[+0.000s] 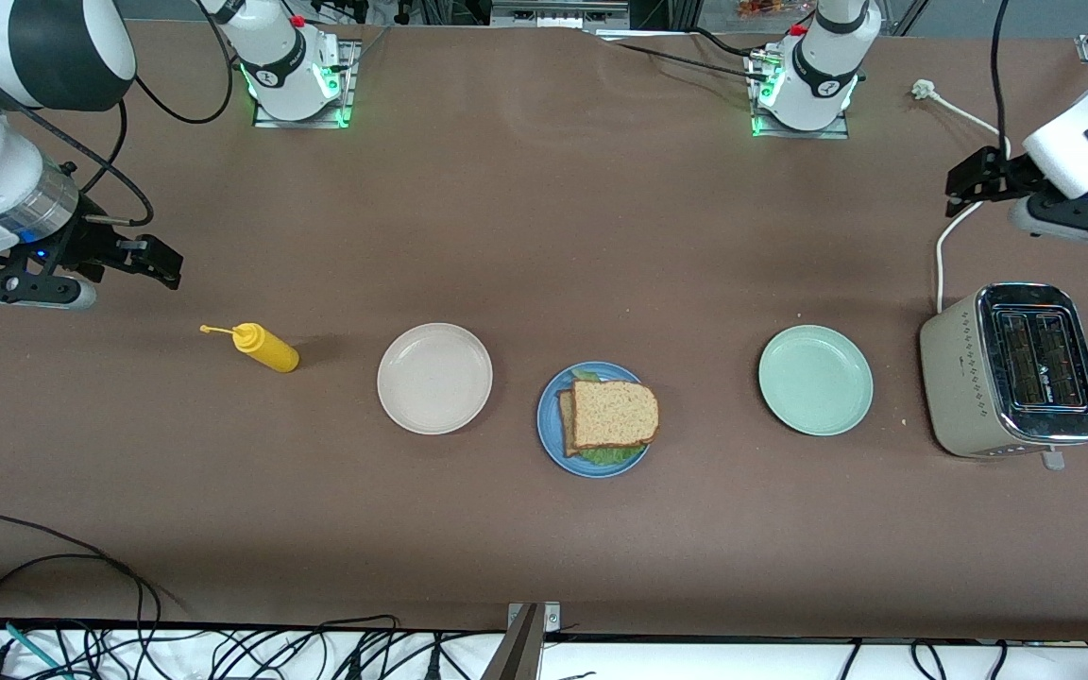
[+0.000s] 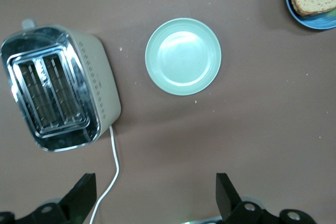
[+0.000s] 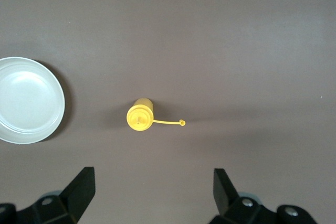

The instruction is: Make sandwich in blue plate with both arms

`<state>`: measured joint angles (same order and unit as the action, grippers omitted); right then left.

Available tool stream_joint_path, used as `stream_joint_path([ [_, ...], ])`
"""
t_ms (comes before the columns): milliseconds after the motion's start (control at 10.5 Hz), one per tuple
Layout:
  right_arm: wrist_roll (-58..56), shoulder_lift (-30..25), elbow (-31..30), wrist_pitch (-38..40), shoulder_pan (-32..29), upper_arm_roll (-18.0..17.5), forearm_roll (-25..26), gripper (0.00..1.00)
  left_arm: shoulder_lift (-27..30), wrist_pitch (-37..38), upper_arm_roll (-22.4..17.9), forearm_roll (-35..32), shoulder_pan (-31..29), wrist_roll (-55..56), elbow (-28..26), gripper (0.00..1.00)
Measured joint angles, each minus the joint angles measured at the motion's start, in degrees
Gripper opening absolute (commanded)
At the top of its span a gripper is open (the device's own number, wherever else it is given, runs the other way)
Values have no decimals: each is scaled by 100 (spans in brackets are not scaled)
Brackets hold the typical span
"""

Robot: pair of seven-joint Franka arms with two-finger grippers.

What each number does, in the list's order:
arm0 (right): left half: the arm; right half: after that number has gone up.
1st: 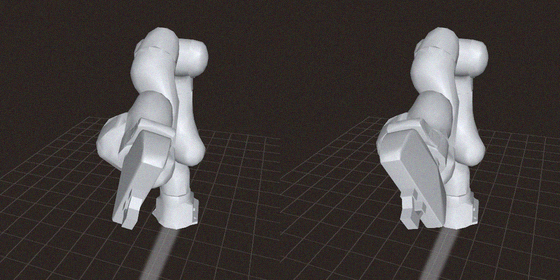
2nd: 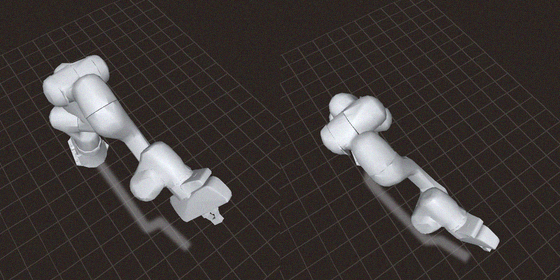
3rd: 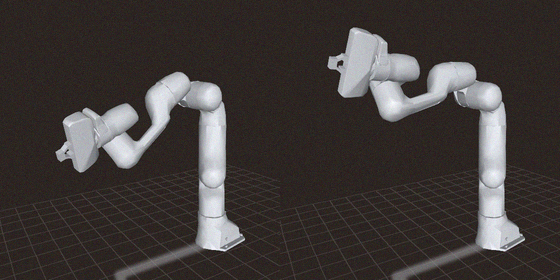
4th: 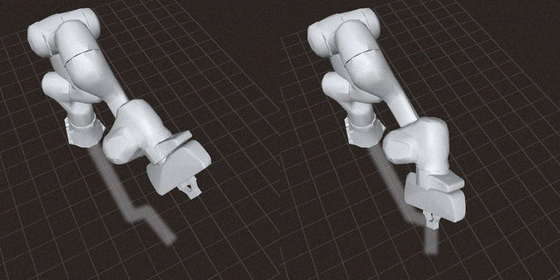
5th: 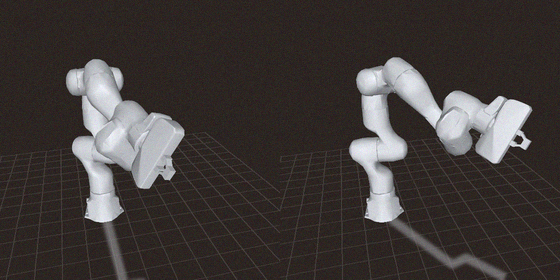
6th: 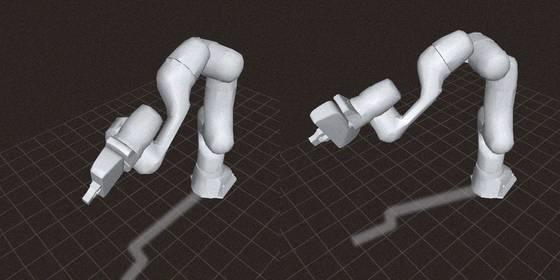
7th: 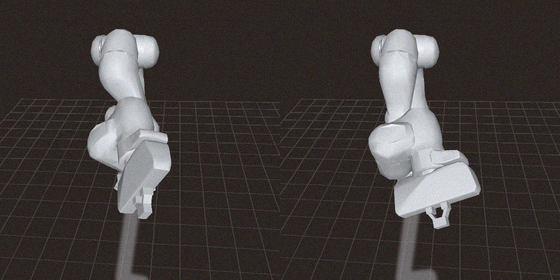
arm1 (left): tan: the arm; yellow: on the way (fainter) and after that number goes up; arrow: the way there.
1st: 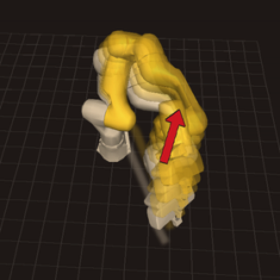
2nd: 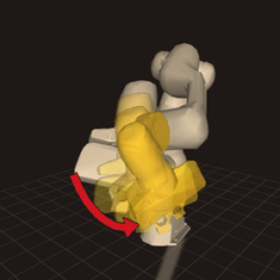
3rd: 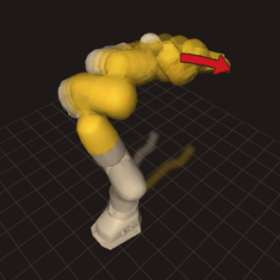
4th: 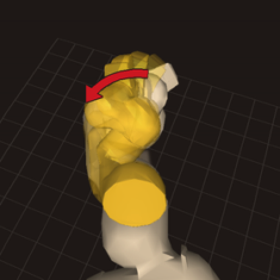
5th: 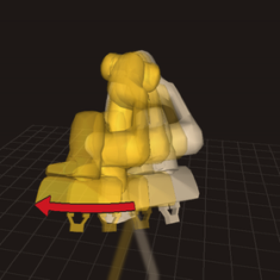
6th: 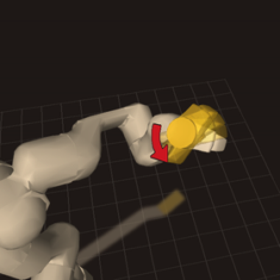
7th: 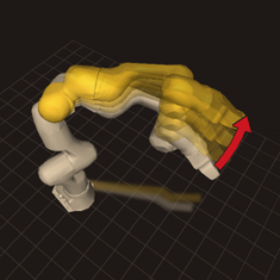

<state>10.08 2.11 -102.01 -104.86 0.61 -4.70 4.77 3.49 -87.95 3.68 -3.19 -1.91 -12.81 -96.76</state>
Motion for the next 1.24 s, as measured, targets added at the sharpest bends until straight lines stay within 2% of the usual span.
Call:
stream_joint_path([
  [380,13,-2,0,-2,0,-3,0,100,-8,274,1,-1,-207,179,175,100],
  [570,15,-2,0,-3,0,-3,-1,100,-71,272,28,28,-169,1133,262,100],
  [761,17,-3,0,-15,0,-4,-1,100,-107,271,47,28,-12,1621,360,100],
  [1046,18,-4,0,-19,0,-4,-1,100,-140,247,8,28,55,1684,383,100],
  [1236,19,-9,0,-19,0,-10,-1,100,-159,246,-193,28,254,1686,404,100],
])
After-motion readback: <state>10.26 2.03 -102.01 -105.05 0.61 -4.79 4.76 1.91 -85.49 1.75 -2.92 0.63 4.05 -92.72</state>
